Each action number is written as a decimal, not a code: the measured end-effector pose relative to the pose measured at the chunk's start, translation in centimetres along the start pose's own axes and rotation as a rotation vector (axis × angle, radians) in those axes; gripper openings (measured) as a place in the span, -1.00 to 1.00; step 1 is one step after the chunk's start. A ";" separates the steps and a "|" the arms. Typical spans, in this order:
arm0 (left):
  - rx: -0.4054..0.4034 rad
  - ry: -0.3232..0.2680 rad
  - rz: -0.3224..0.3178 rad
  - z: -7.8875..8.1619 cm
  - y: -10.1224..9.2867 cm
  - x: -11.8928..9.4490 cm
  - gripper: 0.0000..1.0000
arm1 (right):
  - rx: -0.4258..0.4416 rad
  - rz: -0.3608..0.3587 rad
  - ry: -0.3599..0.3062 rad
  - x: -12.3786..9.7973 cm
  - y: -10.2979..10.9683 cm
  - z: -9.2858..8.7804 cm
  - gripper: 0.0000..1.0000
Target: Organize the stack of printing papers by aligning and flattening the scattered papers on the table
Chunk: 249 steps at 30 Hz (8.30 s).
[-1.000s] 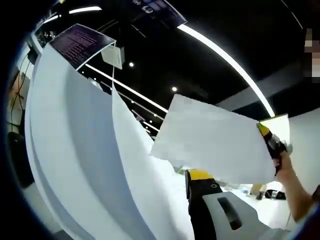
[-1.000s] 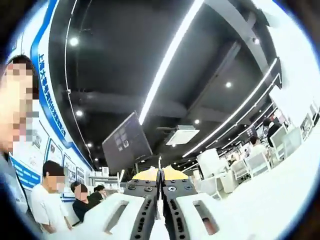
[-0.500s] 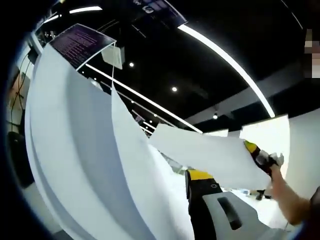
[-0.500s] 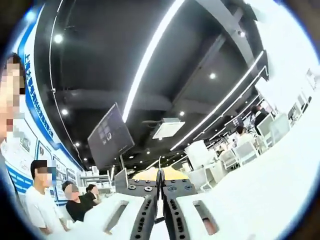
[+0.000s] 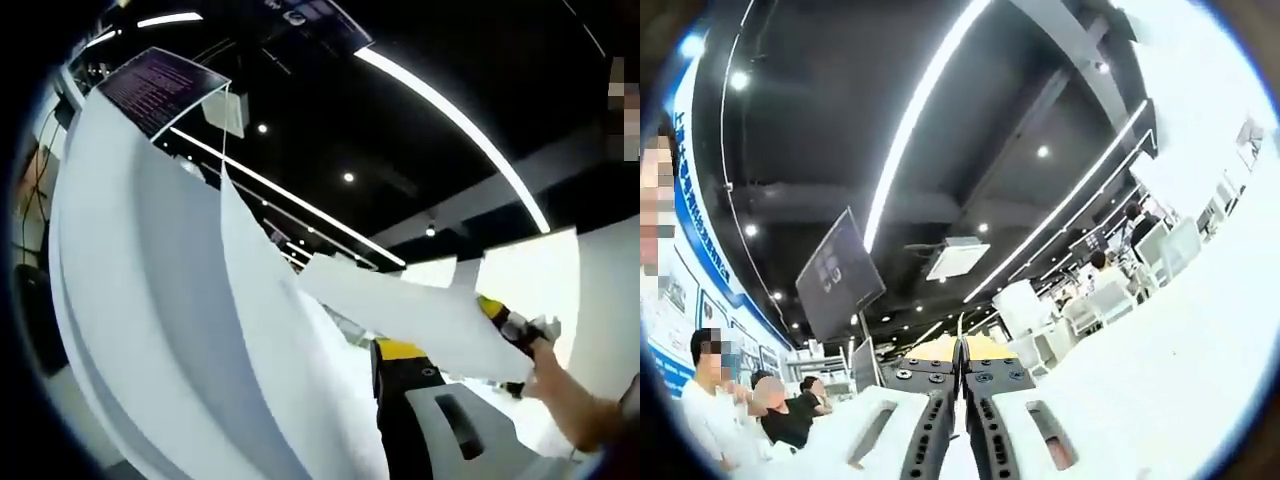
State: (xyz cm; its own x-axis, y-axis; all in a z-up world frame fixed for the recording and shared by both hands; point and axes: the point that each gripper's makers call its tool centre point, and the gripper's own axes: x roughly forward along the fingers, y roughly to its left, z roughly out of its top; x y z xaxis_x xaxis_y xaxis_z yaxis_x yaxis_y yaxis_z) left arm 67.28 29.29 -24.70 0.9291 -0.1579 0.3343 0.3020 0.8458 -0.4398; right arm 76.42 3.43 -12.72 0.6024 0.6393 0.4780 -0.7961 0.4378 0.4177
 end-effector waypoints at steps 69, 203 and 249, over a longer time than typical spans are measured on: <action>0.007 0.002 0.006 -0.1 -0.1 -0.1 -0.48 | 0.125 0.009 0.310 -2.1 3.0 -14.5 -1.00; 0.058 -0.030 0.055 0.5 0.9 -0.5 -0.83 | -0.296 -0.394 0.627 -12.5 -5.5 -11.8 0.80; 0.045 -0.029 0.044 0.5 0.9 -0.4 -0.83 | -0.422 -0.557 0.693 -16.4 -9.1 -10.4 0.81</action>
State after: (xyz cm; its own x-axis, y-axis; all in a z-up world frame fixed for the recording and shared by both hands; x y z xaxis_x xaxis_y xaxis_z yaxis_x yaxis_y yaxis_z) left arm 67.10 30.39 -24.78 0.9346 -0.1061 0.3396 0.2506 0.8739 -0.4166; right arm 73.21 -4.44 -32.42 0.8381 0.4428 -0.3187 -0.4448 0.8928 0.0708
